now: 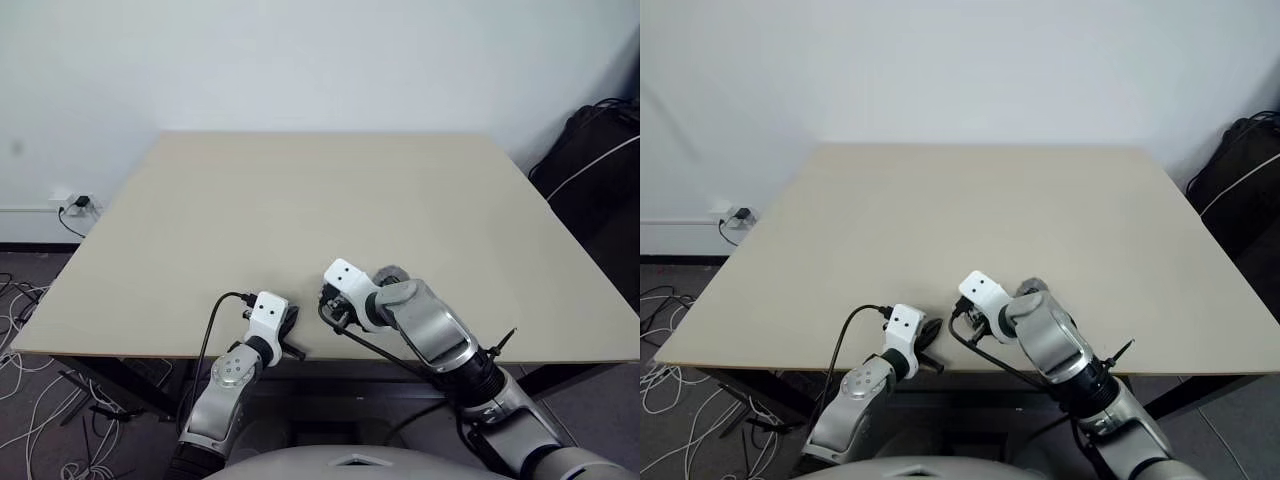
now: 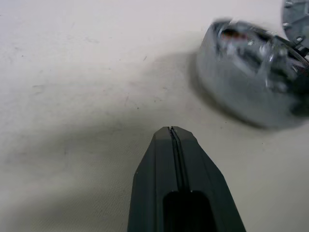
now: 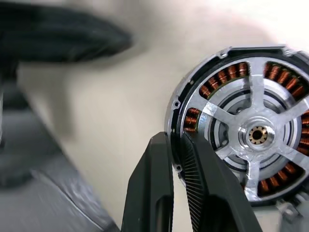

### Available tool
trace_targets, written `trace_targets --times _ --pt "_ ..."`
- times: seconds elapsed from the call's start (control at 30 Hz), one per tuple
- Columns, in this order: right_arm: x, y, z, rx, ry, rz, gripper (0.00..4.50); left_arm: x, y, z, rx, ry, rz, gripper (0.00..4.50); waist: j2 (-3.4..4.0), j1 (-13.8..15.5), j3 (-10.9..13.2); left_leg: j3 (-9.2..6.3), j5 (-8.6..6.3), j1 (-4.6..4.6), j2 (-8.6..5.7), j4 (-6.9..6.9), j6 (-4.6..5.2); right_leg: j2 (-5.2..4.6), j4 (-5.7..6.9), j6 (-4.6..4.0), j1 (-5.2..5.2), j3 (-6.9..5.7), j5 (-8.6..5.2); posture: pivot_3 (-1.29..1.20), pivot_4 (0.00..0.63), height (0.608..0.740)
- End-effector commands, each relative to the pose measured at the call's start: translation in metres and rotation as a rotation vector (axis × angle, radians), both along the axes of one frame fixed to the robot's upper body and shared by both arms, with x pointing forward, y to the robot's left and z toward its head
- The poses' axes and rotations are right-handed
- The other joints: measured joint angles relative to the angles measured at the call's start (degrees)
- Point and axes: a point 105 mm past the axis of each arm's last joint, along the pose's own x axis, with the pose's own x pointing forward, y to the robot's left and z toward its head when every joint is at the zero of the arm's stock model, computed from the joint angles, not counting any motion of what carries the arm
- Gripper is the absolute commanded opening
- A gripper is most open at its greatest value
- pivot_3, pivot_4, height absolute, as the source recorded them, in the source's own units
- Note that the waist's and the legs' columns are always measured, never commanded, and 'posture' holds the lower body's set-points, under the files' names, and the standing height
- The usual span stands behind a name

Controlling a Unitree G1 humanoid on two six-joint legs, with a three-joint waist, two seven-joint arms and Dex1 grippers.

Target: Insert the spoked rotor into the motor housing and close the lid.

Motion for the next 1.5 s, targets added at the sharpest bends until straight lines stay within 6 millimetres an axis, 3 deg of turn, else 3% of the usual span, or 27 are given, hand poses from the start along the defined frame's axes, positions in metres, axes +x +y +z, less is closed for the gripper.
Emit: trace_targets --times 0.03,0.27,0.83,0.97,1.03,1.23,1.33,1.5 --pt "0.01 -0.005 0.022 0.037 -0.068 -0.143 0.07 0.006 -0.007 0.012 -0.022 -0.05 -0.025 0.0 0.01 0.0 0.0 0.0 0.0 -0.01 -0.01 -0.02 0.0 0.0 -0.01 -0.01 -0.01 0.0 -0.01 0.0 0.0 0.74" --pt "0.011 0.0 0.022 0.064 -0.02 -0.261 0.07 0.006 -0.009 0.011 -0.023 -0.047 -0.038 0.0 0.16 -0.4 0.1 0.0 0.0 -0.02 0.0 -0.1 0.0 0.01 -0.01 -0.04 -0.06 -0.01 -0.03 0.0 0.0 0.74" --pt "0.033 0.015 -0.007 0.029 0.003 -0.242 0.07 0.004 -0.006 0.011 -0.025 -0.048 -0.018 0.0 0.24 -1.7 0.1 -0.01 0.05 0.16 0.01 -0.1 -0.08 0.07 0.01 0.16 0.09 0.01 -0.08 0.0 0.0 0.74" --pt "0.032 0.018 -0.007 0.03 -0.014 -0.229 1.38 0.004 -0.004 0.011 -0.023 -0.048 -0.014 0.0 0.3 -1.9 0.1 -0.04 0.2 0.18 0.05 -0.1 -0.16 0.12 0.02 0.26 0.12 0.0 0.02 0.0 0.0 0.74" --pt "0.034 0.019 -0.002 0.016 -0.076 -0.187 2.03 0.004 -0.003 0.012 -0.022 -0.049 -0.013 0.0 0.32 -1.9 0.1 -0.05 0.25 0.18 0.1 -0.1 -0.19 0.15 0.04 0.27 0.11 -0.01 0.06 0.0 0.0 0.74" --pt "0.033 0.038 0.034 0.099 -0.414 0.003 2.03 0.004 -0.002 0.012 -0.019 -0.051 -0.017 0.0 0.5 -1.8 0.3 -0.03 0.36 0.11 0.09 -0.11 -0.16 0.08 -0.03 0.3 0.08 -0.1 0.09 0.0 0.0 0.74" --pt "0.012 0.06 0.06 0.26 -0.592 0.164 2.03 0.004 -0.003 0.013 -0.016 -0.055 -0.025 0.0 0.46 -1.9 0.4 -0.04 0.35 0.09 0.11 -0.33 -0.15 0.09 -0.13 0.28 -0.02 -0.07 0.02 0.0 0.0 0.74" --pt "-0.015 0.073 0.083 0.5 -0.666 0.262 2.03 0.004 -0.003 0.013 -0.011 -0.056 -0.041 0.0 0.34 -1.7 0.4 -0.06 0.23 0.09 0.1 -0.42 -0.12 0.08 -0.16 0.29 -0.04 -0.06 -0.15 0.0 0.0 0.74"
